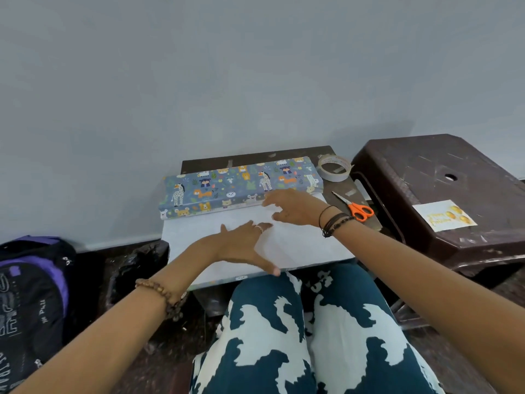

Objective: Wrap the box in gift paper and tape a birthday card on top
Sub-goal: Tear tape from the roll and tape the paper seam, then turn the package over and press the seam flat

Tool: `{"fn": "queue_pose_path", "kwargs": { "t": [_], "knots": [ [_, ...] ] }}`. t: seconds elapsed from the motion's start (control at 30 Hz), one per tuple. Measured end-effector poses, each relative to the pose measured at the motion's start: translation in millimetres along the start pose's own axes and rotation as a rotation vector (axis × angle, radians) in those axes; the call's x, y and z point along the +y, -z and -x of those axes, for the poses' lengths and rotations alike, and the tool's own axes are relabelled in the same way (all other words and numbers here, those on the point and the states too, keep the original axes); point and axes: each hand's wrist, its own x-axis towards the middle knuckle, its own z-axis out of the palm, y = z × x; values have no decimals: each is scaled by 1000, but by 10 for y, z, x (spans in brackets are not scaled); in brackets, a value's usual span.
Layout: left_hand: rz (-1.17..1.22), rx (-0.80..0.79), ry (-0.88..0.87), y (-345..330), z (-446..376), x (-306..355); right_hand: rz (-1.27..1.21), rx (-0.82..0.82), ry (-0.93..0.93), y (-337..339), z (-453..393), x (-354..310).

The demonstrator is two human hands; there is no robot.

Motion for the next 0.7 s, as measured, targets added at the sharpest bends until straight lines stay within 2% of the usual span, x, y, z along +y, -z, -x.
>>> {"fn": "queue_pose_path", "kwargs": {
  "t": [0.13, 0.33, 0.47, 0.53, 0.63, 0.7],
  "knots": [
    [-166, -12, -35, -50, 3, 9, -109, 26, -26, 52, 106, 39],
    [-199, 178, -22, 307, -24, 104, -134, 125, 26, 223, 204, 38],
    [-242, 347, 57, 808, -138, 85, -66, 251, 6, 478, 141, 77],
    [-244, 425, 90, 1033, -212, 28, 50, 285, -21, 615, 39, 102],
    [-218, 523, 115, 1287, -350, -93, 306, 188, -62, 774, -236, 180],
    [-225, 570, 137, 1404, -471, -179, 285, 106, -124, 867, -448, 264]
  ]
}}
